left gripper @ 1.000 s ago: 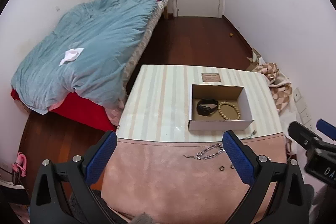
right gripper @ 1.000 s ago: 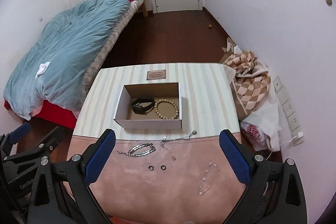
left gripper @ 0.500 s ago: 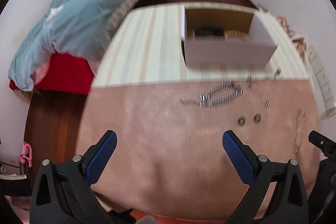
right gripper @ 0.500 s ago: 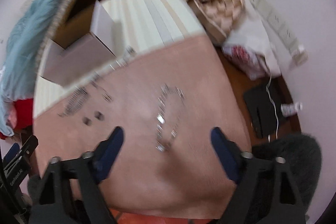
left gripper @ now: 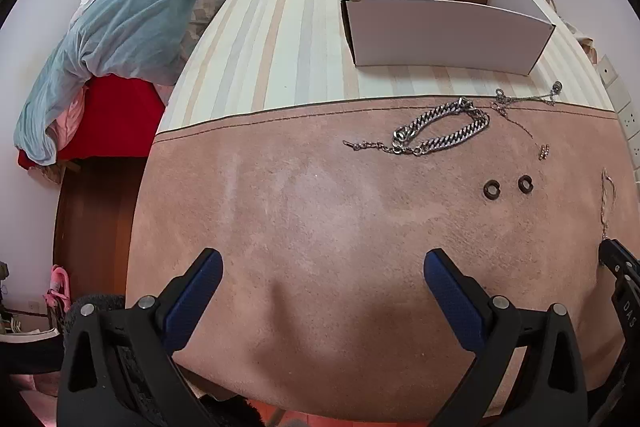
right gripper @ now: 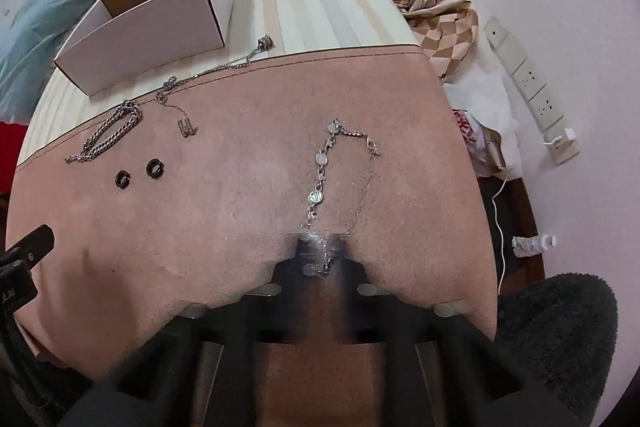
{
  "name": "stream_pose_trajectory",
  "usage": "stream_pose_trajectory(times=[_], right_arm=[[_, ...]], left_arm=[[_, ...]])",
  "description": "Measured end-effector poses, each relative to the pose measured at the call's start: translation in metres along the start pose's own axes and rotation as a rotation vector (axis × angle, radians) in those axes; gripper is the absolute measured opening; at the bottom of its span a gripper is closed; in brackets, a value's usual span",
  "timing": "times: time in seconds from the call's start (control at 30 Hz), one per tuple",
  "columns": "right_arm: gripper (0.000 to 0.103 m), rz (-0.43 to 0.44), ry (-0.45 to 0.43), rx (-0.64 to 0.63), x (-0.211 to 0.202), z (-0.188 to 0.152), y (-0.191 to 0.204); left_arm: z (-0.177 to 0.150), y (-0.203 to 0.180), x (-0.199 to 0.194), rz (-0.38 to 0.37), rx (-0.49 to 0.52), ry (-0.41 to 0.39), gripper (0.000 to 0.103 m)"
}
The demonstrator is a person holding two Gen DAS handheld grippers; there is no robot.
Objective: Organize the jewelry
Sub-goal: 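Grasp the silver bead bracelet with the right gripper, then grasp the silver chain bracelet with the left gripper while the right holds its bracelet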
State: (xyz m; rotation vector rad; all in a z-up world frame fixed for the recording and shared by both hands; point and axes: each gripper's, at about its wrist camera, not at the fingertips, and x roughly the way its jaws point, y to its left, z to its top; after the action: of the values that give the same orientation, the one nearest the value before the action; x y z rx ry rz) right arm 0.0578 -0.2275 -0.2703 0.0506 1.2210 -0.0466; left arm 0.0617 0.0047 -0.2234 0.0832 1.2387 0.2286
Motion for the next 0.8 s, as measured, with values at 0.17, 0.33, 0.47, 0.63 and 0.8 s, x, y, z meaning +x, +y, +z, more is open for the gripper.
stream_pose_trajectory(times=[0.17,0.33,0.47,0.63,0.8], right_arm=[[0.0,0.121,-0.015,0.066,-0.008,0.023,-0.005],[0.0,0.263,-0.057,0.16,-0.024,0.057,-0.015],[0.0,0.315,-0.067,0.206,-0.033,0.076,-0.02],[0.0,0.295,-0.063,0.225,-0.029,0.082,-0.03],[0.0,0.301,0.007,0.255,-0.013,0.079,-0.044]], left_arm=[[0.014,0.011,0.002,-0.054,-0.008,-0.017,0.102],[0.039,0.011,0.0,-0.153,0.013,-0.043,0.102],[0.061,-0.012,0.0,-0.22,0.08,-0.061,0.102],[0.078,-0.06,0.014,-0.253,0.193,-0.037,0.096],[0.085,-0.101,0.039,-0.208,0.306,0.006,0.079]])
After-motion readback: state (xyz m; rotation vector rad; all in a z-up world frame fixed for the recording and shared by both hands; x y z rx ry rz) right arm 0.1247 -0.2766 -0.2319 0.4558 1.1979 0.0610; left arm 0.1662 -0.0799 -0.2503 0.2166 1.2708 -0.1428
